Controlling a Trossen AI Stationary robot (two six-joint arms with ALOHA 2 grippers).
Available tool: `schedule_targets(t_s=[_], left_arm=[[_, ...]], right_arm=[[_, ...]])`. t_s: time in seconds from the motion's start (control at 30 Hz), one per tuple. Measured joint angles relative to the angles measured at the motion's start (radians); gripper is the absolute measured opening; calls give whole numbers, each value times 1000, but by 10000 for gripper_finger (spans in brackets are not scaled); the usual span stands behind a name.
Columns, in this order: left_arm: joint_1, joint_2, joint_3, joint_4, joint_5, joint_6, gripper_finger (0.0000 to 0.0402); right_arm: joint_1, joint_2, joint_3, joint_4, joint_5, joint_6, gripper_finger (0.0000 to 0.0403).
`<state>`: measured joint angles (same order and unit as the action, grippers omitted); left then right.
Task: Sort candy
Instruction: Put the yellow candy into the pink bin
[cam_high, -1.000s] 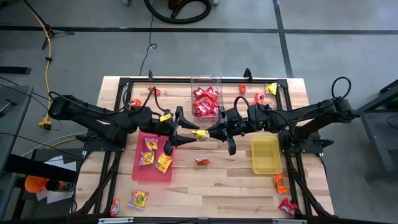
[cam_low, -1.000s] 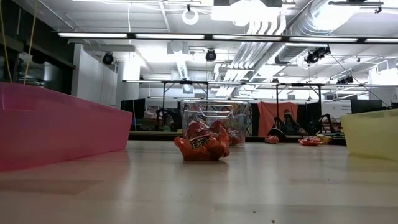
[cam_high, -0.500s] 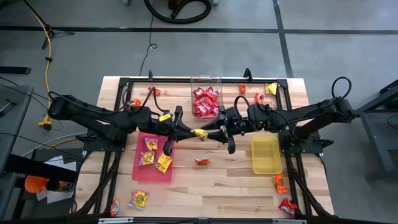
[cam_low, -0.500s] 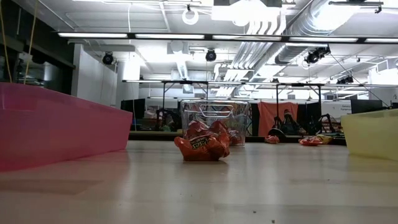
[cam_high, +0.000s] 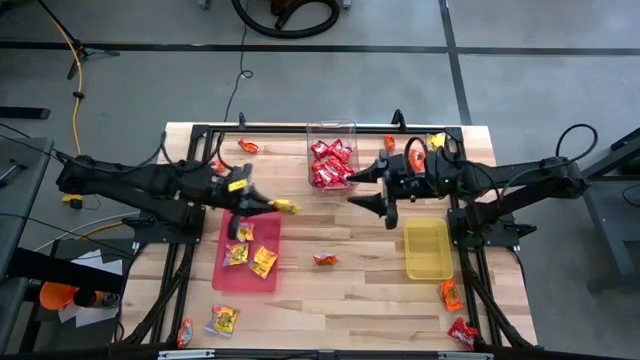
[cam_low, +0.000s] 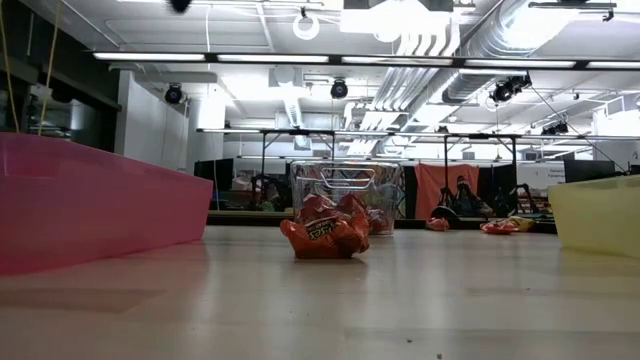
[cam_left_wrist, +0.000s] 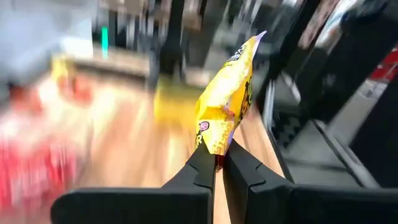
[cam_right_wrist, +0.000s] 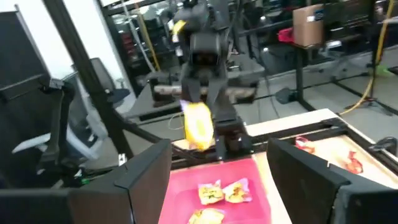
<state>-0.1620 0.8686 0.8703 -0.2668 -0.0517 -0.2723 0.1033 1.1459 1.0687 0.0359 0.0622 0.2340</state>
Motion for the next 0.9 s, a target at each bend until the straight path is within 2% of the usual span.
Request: schedule_targets(t_s=[0.1,0.2,0.33,0.47,0.6,0.73,0.9], left_arm=[[-61,-54,-1,-262,-19,-183,1],[-155,-57,-8,-485,-47,-346,0],[-279,-6,-52,-620,-47,-496,0],[-341,61,-106,-643,-69,-559,1],[-341,126,-120,-673,-74,-562,20],[-330,153,-120,-685,-57,-563,65],[-328,144,-111,-691,-30,-581,141]], right_arm=[[-1,-12,0,-47,44,-15,259],[-1,-11,0,-62,62,-31,259],[-1,-6,0,-95,62,-34,259],[-1,-6,0,-109,62,-34,259],[-1,-6,0,-112,62,-34,259],[-1,-6,0,-116,62,-34,259],[-1,-6,0,-123,62,-34,259]])
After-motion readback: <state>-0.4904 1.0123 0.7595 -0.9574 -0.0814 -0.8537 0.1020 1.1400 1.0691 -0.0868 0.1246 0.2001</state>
